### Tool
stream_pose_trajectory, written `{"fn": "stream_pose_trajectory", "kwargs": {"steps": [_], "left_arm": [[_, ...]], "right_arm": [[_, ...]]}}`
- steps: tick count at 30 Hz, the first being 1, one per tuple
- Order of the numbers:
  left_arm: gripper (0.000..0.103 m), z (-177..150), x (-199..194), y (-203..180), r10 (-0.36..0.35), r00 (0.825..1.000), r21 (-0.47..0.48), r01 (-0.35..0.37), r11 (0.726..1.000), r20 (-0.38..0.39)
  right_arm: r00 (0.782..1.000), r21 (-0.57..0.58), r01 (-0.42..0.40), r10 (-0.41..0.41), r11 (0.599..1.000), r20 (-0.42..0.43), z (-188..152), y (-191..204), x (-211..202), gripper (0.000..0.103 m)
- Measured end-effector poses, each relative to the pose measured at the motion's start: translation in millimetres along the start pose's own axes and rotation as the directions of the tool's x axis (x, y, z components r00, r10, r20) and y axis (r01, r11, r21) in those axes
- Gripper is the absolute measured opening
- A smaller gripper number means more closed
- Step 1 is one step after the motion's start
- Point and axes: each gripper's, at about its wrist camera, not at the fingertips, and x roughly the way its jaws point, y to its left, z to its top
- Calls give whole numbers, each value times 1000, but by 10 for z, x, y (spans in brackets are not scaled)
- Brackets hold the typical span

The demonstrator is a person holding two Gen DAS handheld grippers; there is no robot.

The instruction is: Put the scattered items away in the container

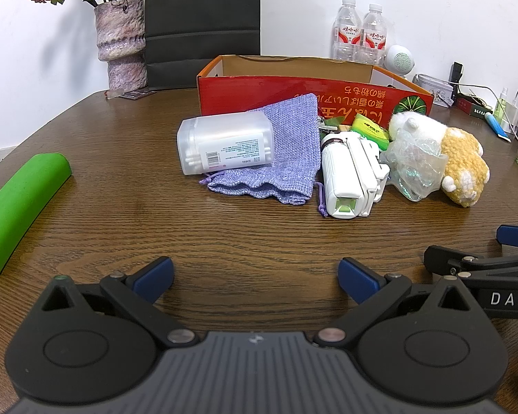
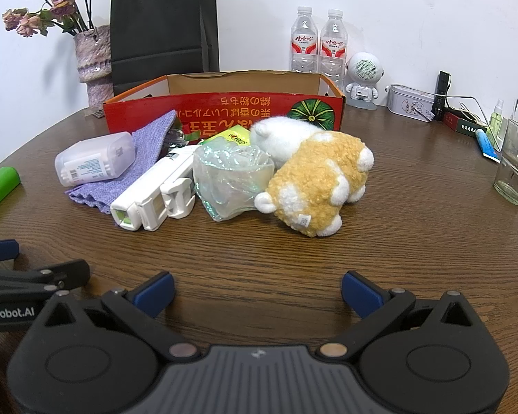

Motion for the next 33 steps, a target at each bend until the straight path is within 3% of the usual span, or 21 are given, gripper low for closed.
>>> {"fn": "stream_pose_trajectory", "kwargs": {"steps": [10, 13, 15, 18, 20, 22, 24, 25, 27, 29, 31, 33], "left_arm": [[103, -9, 6, -8, -1, 1000, 3, 1, 1000, 0], [103, -21, -105, 55, -31, 999, 53, 31, 998, 8], [103, 70, -244, 170, -82, 993, 99, 73, 992, 83], [103, 405, -293, 397, -144, 971, 143, 118, 983, 190], [103, 699, -112, 499, -148, 966, 134, 122, 984, 210], [103, 956, 183, 568, -88, 983, 29, 84, 996, 164], [103, 1067, 444, 599, -82, 992, -119, 93, 989, 92], [103, 1071, 544, 590, -106, 992, -165, 117, 979, 73], [103, 1066, 670, 491, -115, 992, -143, 123, 982, 60], [103, 1025, 745, 357, -46, 998, -85, 50, 995, 38], [103, 975, 790, 291, -45, 998, -43, 47, 998, 45], [85, 917, 808, 290, -23, 998, -46, 26, 999, 57]], "right_arm": [[1000, -4, 0, 0, 1000, -2, 28, 28, -14, 103], [999, -10, -28, 28, 1000, -31, 47, 11, -69, 101], [997, -15, -77, 78, 997, 20, 25, -27, -270, 92], [973, -37, -173, 176, 984, 147, 134, -97, -535, 92], [955, -49, -230, 235, 972, 182, 329, -127, -565, 90], [946, -78, -237, 249, 968, 207, 520, -126, -473, 86], [953, -109, -230, 247, 967, 174, 661, -109, -288, 64], [956, -113, -234, 249, 966, 152, 718, -118, -178, 60], [963, -127, -233, 247, 964, 105, 774, -125, 33, 51], [975, -152, -198, 211, 968, 71, 764, -114, 192, 52], [980, -166, -177, 189, 970, 61, 746, -141, 316, 52], [980, -148, -184, 193, 972, 50, 702, -178, 365, 46]]}}
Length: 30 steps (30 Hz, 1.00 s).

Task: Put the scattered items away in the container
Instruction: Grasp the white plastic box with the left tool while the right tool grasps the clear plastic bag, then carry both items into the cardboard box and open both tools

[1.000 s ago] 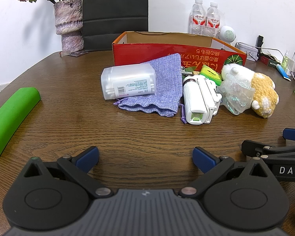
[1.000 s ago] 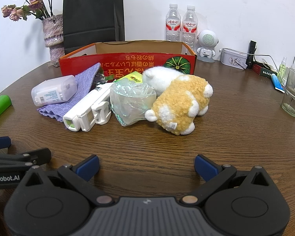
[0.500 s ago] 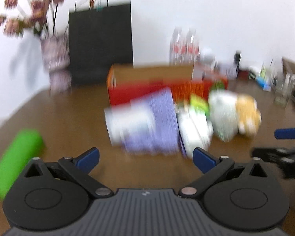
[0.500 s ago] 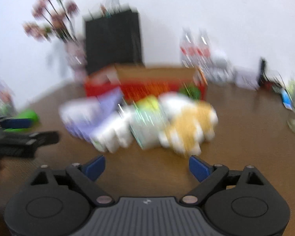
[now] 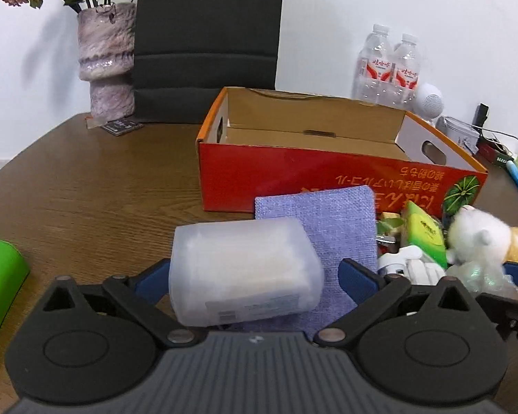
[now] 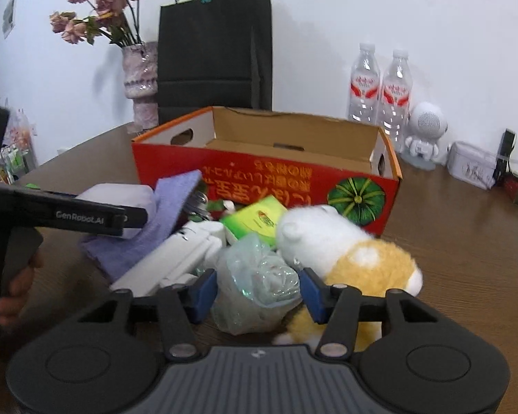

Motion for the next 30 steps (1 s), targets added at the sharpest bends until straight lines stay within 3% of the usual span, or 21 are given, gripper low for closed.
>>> {"fn": "stream_pose_trajectory", "kwargs": {"steps": [1, 3, 7, 8, 16, 21, 25, 28, 30], "left_arm": [[85, -30, -13, 14, 21, 1000, -10, -21, 1000, 4], [84, -55, -58, 50, 23, 1000, -3, -23, 1000, 6], [83, -53, -204, 7, 67, 997, 47, -69, 996, 45], [83, -41, -264, 4, 68, 996, 47, -70, 996, 59], [83, 309, -788, 145, -14, 988, -61, 23, 998, 151], [83, 1066, -734, 66, -66, 983, -58, 77, 995, 174], [83, 1903, -53, -285, -33, 989, 11, 31, 999, 147], [83, 2207, 823, -427, 15, 1000, 5, -15, 1000, -8], [83, 2199, 1350, -466, 65, 993, 7, -65, 998, -95]], "right_arm": [[1000, 11, -8, 8, 1000, -2, -10, -20, 2, 42], [1000, 16, -13, 13, 1000, -10, -6, -32, -16, 23], [999, 37, -36, 35, 999, 39, 57, -56, -181, 16], [997, 44, -46, 43, 998, 58, 91, -70, -254, 9], [975, 71, -59, 42, 996, 219, 466, -222, -829, 9], [961, 68, -17, -2, 998, 278, 1099, -466, -881, 10], [985, 143, -31, 5, 989, 174, 2010, -651, -211, 10], [997, 121, 77, -77, 990, -2, 2426, -759, 711, 10], [985, 123, 127, -111, 984, -135, 2414, -875, 1290, 10]]}}
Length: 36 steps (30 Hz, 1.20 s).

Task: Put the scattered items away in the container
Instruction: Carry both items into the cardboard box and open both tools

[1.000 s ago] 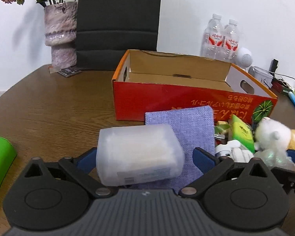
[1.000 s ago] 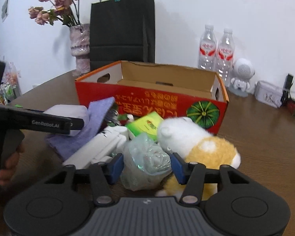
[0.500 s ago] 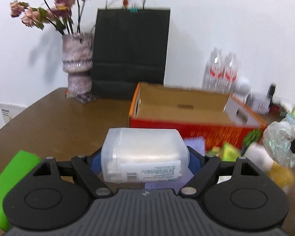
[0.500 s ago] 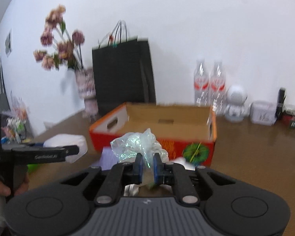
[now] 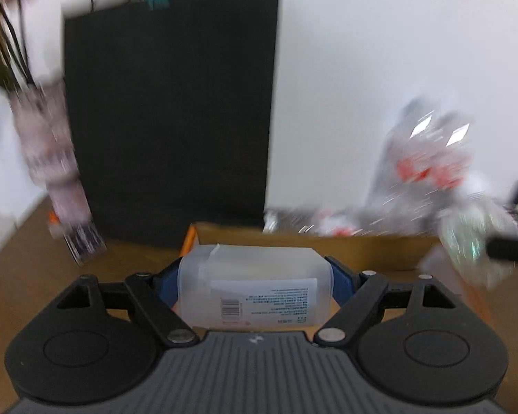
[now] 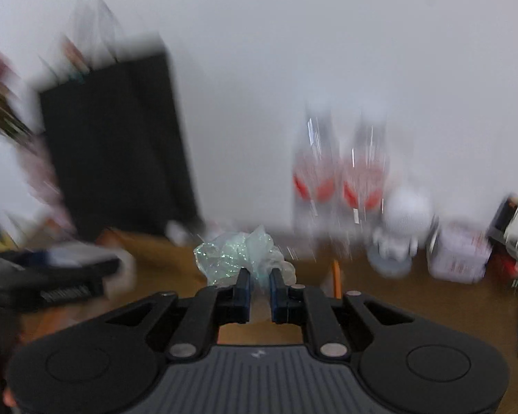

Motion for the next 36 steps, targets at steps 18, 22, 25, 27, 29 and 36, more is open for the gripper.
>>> {"fn": "stream_pose_trajectory", "kwargs": {"steps": [18, 22, 25, 27, 29, 36], "left_arm": [[103, -12, 513, -152, 59, 993, 130, -46, 990, -101], [103, 109, 178, -29, 63, 993, 99, -53, 994, -102], [103, 143, -135, 66, 44, 991, 91, -32, 995, -128], [103, 131, -320, 118, 21, 986, 85, -7, 996, -163], [103, 87, -492, 174, -2, 980, 61, 14, 998, -200], [103, -227, -1133, 287, -33, 977, 34, 41, 999, -210]], "right_arm": [[990, -59, 105, -110, 993, -93, -56, -83, 727, 74], [994, -13, 75, -76, 997, -84, 27, -137, 327, 76], [993, 40, 23, -18, 999, -118, 17, -155, 47, 78], [989, 88, 6, 7, 996, -145, -19, -170, -115, 79], [984, 126, -12, 34, 992, -177, -86, -178, -254, 81], [982, 136, -31, 55, 990, -178, -477, -60, -772, 85]]}}
